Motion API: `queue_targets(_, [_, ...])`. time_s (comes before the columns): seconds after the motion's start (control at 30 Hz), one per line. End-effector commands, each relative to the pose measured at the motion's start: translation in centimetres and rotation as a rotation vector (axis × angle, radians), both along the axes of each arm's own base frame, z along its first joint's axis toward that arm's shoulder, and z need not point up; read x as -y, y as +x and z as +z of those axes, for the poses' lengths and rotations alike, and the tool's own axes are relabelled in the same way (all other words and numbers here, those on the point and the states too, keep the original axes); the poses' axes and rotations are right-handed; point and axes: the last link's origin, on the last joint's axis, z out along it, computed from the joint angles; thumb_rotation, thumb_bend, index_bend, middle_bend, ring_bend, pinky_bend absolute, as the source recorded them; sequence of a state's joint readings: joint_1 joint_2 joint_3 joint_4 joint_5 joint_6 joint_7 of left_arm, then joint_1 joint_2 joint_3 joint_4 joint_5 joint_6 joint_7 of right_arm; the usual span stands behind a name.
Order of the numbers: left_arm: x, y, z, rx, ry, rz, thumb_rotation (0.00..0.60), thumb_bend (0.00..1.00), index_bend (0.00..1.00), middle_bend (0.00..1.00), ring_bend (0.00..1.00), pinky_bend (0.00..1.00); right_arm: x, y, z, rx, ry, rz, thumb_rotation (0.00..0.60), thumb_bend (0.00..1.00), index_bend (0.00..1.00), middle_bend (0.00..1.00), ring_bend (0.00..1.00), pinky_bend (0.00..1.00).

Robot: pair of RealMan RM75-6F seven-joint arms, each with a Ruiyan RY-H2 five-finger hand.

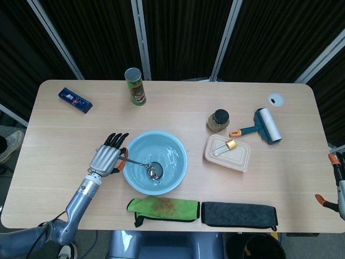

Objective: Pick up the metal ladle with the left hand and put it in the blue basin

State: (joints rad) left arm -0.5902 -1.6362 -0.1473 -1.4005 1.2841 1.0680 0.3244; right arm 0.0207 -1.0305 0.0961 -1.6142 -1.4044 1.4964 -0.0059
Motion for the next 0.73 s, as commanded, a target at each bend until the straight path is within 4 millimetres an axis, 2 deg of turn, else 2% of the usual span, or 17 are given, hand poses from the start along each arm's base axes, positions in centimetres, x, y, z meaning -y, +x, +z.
queue_targets(0.03, [0.3,0.3,1.5,0.024,0.029,-0.016,0.600,0.88,0.76,0.02,0.00,0.00,0.0,0.1,-0.3,-0.004,0.011,0.005,0.600,0.00,0.00,0.00,0.00,0.00])
queue_targets(0.2, [0.7,0.7,3.3,0.067,0.066,-0.037,0.600,0.88,0.77,0.02,0.00,0.00,-0.2,0.3,-0.7,-0.011,0.028,0.013,0.600,0.00,0.00,0.00,0.00,0.00])
queue_targets(0.43, [0.9,0.8,4.8,0.096,0.091,-0.042,0.600,0.88,0.77,0.01,0.00,0.00,-0.3,0.6,-0.9,-0.014,0.034,0.021,0.600,0.00,0.00,0.00,0.00,0.00])
queue_targets(0.73, [0.9,0.2,4.2,0.077,0.052,-0.016,0.600,0.88,0.77,0.02,0.00,0.00,-0.4,0.6,-0.8,-0.010,0.026,0.024,0.600,0.00,0.00,0.00,0.00,0.00])
